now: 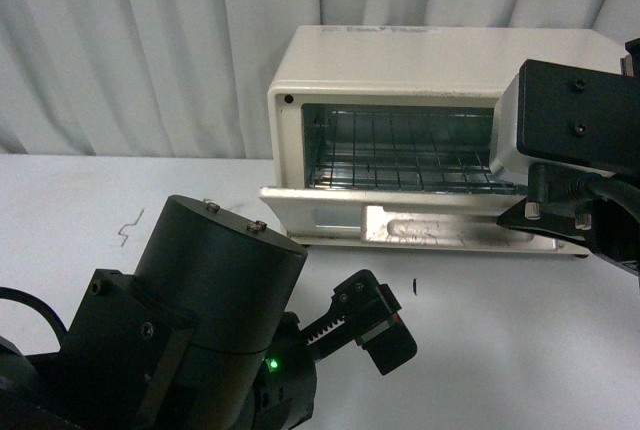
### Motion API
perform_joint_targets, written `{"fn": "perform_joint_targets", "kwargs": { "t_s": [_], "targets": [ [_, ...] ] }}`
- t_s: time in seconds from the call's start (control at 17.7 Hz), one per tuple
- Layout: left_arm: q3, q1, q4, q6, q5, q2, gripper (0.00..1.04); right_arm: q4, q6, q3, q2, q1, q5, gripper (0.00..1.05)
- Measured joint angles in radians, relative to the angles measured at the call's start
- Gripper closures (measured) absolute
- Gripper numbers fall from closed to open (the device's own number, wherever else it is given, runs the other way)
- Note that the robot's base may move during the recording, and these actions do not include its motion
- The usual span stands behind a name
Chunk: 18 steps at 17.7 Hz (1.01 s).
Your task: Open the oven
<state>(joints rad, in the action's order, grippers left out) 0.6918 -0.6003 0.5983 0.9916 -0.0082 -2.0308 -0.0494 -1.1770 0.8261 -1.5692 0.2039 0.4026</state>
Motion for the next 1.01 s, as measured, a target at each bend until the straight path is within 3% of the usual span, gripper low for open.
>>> {"fn": "perform_joint_targets", "kwargs": {
  "t_s": [0.51, 0.85, 1.01],
  "targets": [
    [0.0, 0.0, 0.0, 0.017, -0.001, 0.001, 0.07, -0.091, -0.027, 0.058, 0.099, -0.009, 0.016, 1.03],
    [0.0, 0.0, 0.0, 0.02, -0.001, 0.001, 0.07, -0.055, -0.047, 0.082, 0.132, -0.016, 0.005, 0.52],
    [0.0, 0.0, 0.0, 0.021, -0.001, 0.001, 0.07, -0.055, -0.047, 0.082, 0.132, -0.016, 0.005, 0.32]
  ]
}}
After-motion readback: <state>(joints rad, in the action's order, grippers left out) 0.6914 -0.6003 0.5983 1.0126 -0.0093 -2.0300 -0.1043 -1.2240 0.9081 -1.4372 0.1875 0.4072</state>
